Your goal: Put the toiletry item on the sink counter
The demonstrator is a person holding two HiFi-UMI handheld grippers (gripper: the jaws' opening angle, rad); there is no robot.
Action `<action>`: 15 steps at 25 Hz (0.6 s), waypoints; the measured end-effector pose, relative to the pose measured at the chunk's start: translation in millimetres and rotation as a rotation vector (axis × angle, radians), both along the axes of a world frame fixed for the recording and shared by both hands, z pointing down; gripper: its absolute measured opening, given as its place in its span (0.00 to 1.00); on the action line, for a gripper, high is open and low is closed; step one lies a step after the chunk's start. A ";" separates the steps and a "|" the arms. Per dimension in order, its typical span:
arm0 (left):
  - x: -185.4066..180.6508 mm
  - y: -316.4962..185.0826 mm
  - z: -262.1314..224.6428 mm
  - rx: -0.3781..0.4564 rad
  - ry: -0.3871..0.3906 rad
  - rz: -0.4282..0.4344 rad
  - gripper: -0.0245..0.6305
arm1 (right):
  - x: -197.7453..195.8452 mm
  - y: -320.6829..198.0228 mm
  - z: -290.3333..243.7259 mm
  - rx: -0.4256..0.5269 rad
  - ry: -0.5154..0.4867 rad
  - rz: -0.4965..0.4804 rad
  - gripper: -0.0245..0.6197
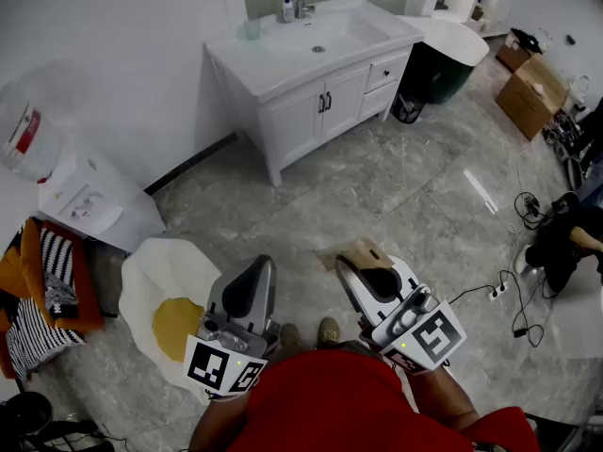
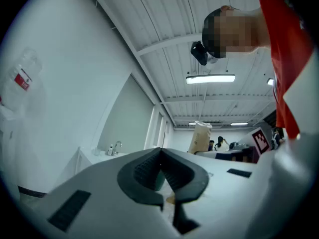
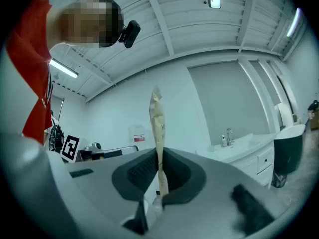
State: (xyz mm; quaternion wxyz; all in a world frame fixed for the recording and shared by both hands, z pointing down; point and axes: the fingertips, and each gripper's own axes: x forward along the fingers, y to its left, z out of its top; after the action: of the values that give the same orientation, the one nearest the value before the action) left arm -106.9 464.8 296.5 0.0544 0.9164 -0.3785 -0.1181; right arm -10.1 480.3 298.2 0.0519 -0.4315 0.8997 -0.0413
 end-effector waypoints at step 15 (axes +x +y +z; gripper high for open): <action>15.8 -3.6 -1.1 -0.001 0.003 -0.002 0.06 | 10.1 -3.7 -12.6 0.011 -0.045 -0.018 0.11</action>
State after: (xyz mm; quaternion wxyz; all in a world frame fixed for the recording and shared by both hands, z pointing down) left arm -91.1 461.2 295.4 0.0553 0.9158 -0.3794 -0.1194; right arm 0.1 476.6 285.7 0.0741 -0.4221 0.9023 -0.0465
